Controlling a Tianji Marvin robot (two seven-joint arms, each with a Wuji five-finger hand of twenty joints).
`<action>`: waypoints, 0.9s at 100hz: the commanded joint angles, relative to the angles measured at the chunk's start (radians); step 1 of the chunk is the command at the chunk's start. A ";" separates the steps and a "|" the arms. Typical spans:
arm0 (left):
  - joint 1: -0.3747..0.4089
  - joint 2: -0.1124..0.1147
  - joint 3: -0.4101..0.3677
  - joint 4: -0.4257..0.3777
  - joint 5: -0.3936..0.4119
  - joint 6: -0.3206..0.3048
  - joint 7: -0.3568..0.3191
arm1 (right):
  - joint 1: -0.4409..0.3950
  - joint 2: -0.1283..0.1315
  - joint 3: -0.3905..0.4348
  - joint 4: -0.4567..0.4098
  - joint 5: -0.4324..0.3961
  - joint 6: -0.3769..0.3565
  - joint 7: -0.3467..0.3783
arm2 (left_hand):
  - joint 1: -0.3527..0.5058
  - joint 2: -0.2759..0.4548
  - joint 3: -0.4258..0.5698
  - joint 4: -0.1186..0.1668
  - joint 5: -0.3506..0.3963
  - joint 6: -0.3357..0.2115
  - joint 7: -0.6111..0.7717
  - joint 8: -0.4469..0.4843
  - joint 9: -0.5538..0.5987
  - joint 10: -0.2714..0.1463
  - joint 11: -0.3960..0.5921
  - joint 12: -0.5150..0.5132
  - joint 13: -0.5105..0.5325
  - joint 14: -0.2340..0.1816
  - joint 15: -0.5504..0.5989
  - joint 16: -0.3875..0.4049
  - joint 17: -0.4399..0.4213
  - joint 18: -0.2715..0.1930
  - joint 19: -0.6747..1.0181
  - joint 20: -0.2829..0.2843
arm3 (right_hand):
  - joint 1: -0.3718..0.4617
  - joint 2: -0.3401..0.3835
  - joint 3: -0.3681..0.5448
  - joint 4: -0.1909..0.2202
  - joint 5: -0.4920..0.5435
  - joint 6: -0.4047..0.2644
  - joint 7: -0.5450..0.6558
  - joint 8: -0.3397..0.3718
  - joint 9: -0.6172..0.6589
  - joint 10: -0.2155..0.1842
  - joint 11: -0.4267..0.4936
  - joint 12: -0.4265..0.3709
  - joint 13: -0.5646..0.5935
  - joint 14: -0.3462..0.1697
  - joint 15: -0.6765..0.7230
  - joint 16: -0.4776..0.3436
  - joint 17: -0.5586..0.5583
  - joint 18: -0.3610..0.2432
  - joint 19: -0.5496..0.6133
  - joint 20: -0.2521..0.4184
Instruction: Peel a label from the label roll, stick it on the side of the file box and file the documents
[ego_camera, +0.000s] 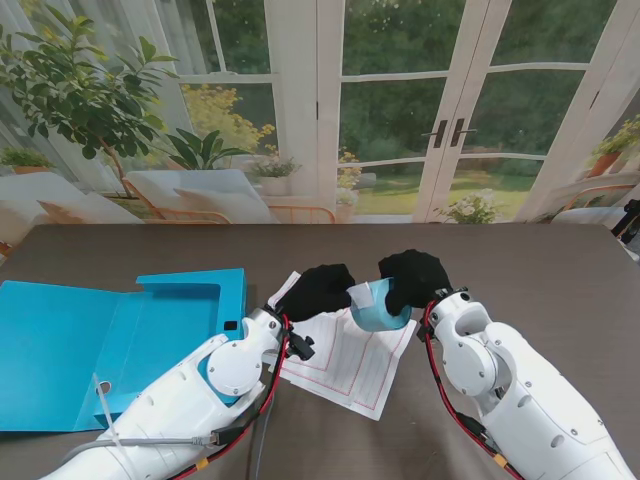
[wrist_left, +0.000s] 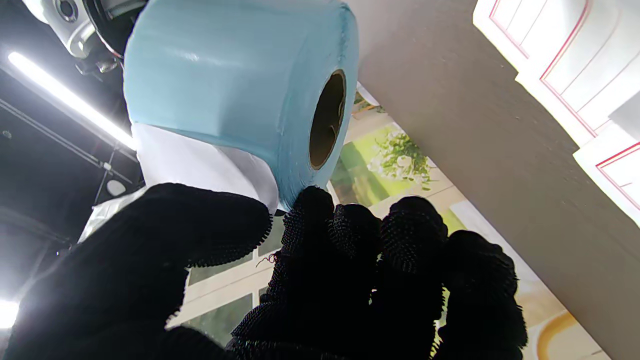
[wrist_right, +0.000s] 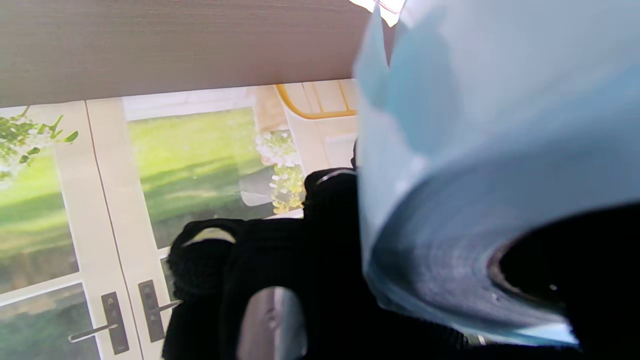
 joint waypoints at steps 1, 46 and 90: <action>0.007 -0.017 0.000 -0.007 -0.023 -0.004 -0.020 | -0.001 -0.006 -0.001 -0.014 -0.003 0.003 0.009 | 0.019 -0.060 0.016 0.042 0.029 -0.052 0.046 -0.002 0.035 -0.050 0.009 0.015 0.027 0.016 0.042 -0.009 0.017 0.022 0.047 -0.010 | 0.103 0.101 0.223 0.079 0.065 -0.080 0.145 0.082 0.061 0.080 -0.025 -0.001 0.005 -0.095 0.015 0.000 0.445 0.012 0.058 0.009; 0.062 0.026 -0.059 -0.095 -0.055 0.010 -0.098 | 0.005 -0.005 -0.005 -0.011 -0.028 0.042 0.005 | -0.011 -0.007 -0.046 0.035 -0.056 -0.065 -0.113 -0.010 -0.106 -0.024 -0.092 -0.004 -0.141 0.040 -0.077 0.003 -0.161 -0.038 -0.039 -0.022 | 0.104 0.102 0.220 0.081 0.064 -0.081 0.145 0.082 0.062 0.079 -0.026 -0.001 0.005 -0.103 0.014 0.000 0.445 0.013 0.057 0.009; 0.081 0.031 -0.091 -0.116 -0.040 -0.008 -0.075 | 0.010 -0.003 -0.014 -0.006 -0.039 0.057 0.012 | -0.025 0.063 -0.131 0.026 -0.101 -0.111 -0.335 -0.005 -0.232 -0.003 -0.110 -0.057 -0.222 0.035 -0.099 0.027 -0.237 -0.076 -0.070 0.004 | 0.103 0.104 0.217 0.081 0.064 -0.081 0.144 0.083 0.061 0.078 -0.027 -0.001 0.005 -0.104 0.014 0.000 0.445 0.012 0.056 0.008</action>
